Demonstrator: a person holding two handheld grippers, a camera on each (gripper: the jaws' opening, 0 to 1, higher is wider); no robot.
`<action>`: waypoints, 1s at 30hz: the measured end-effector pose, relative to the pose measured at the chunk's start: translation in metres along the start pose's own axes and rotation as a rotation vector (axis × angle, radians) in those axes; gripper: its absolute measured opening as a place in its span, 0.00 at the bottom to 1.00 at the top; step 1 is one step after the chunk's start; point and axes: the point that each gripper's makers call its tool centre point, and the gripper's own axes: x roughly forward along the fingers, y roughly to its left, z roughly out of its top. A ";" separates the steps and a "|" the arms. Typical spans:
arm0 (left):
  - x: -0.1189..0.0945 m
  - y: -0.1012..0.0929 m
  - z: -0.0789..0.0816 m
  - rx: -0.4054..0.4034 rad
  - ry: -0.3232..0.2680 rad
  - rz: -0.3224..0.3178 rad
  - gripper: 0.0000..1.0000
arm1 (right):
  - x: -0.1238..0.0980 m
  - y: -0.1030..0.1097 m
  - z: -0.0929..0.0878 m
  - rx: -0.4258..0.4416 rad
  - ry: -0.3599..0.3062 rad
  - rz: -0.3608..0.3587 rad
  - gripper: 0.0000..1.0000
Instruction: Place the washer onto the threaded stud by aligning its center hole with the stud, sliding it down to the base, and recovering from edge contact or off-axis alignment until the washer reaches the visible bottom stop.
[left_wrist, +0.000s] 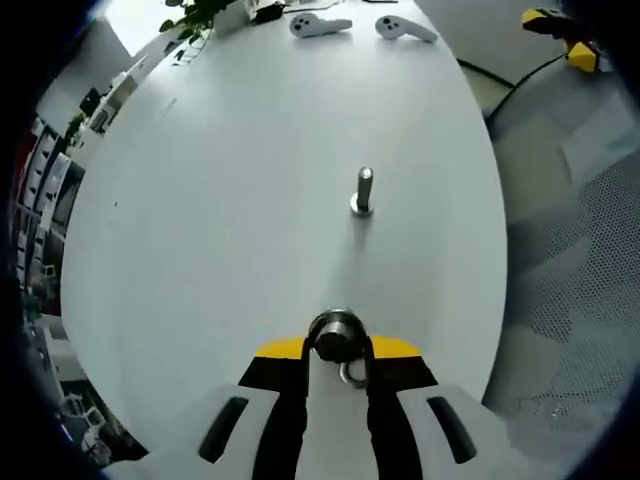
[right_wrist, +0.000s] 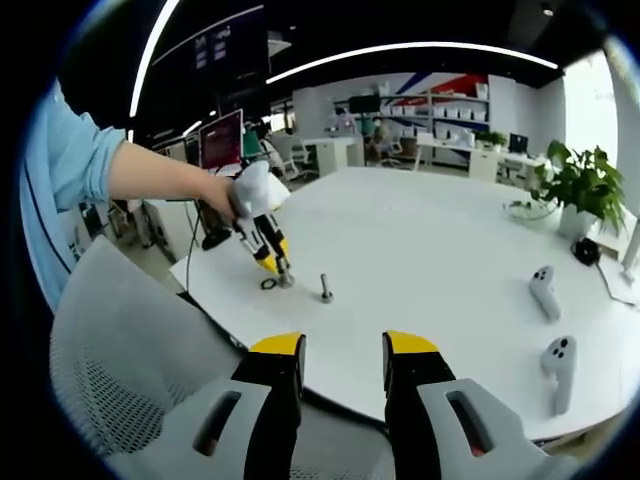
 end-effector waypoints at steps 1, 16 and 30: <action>0.001 0.000 -0.001 -0.006 0.003 0.001 0.19 | 0.000 0.000 0.000 0.001 -0.001 0.001 0.33; 0.024 0.002 -0.006 0.012 0.062 -0.014 0.19 | 0.001 0.002 -0.001 0.001 0.005 0.011 0.33; -0.012 0.012 -0.013 -0.021 -0.049 0.096 0.52 | 0.001 0.003 -0.001 -0.003 0.009 0.023 0.33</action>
